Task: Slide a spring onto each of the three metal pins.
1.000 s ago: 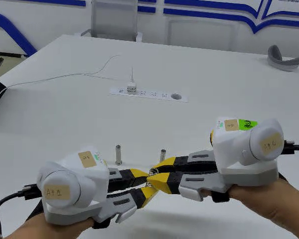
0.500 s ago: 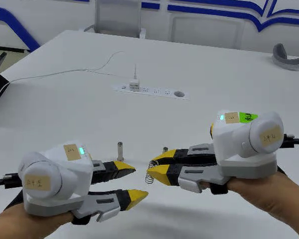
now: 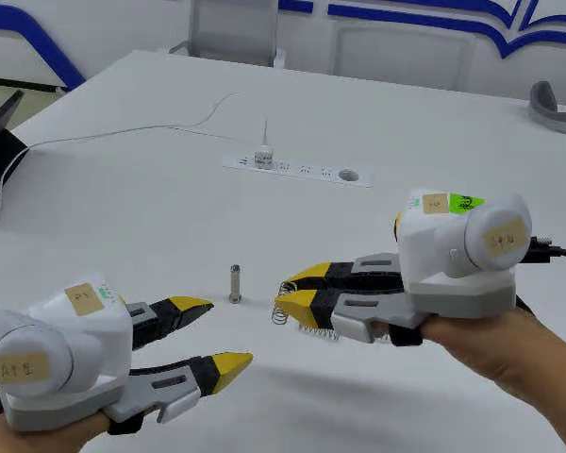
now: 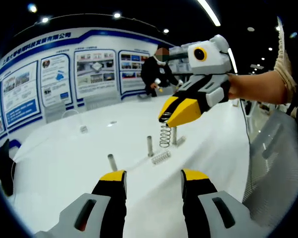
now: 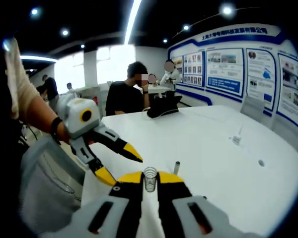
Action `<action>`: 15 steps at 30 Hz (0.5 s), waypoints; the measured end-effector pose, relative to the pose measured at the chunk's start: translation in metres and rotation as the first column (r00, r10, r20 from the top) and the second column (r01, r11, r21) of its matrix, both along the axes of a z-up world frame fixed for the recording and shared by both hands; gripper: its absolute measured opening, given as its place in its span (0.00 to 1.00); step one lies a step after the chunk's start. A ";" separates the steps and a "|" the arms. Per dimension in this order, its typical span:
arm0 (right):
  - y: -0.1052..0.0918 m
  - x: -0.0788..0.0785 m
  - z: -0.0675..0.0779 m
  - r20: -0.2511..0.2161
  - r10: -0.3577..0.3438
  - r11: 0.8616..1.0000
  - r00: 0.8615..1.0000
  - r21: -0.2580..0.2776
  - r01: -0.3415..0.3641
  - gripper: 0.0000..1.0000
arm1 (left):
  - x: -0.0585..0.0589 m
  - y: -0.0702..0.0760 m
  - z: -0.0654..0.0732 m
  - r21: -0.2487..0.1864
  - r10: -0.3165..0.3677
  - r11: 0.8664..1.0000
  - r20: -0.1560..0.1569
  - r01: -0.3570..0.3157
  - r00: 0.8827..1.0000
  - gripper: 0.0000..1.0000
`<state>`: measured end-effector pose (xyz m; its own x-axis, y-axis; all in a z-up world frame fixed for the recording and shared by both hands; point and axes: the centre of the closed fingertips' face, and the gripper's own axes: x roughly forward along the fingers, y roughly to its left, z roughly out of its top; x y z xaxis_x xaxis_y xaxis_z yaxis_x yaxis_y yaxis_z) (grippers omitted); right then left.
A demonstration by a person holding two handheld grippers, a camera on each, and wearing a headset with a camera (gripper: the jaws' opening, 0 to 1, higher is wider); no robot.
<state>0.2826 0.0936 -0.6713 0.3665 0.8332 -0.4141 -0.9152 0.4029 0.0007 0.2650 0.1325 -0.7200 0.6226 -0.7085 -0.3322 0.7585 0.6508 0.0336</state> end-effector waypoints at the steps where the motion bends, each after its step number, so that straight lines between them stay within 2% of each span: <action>1: 0.001 0.003 0.001 0.007 -0.004 1.000 1.000 -0.001 0.004 0.12 | 0.000 0.001 0.000 -0.001 0.003 1.000 0.001 -0.003 1.000 0.44; 8: 0.008 0.026 0.009 0.038 -0.040 0.999 0.998 0.003 0.040 0.12 | 0.004 0.004 0.001 -0.018 0.036 0.999 0.004 -0.036 0.999 0.51; 12: 0.014 0.043 0.014 0.059 -0.074 0.997 0.996 0.022 0.073 0.12 | 0.005 0.007 0.000 -0.022 0.055 0.998 0.005 -0.055 0.998 0.53; 15: 0.020 0.055 0.014 0.056 -0.098 0.995 0.994 0.039 0.096 0.12 | 0.006 0.008 0.002 -0.026 0.065 0.998 0.010 -0.064 0.998 0.54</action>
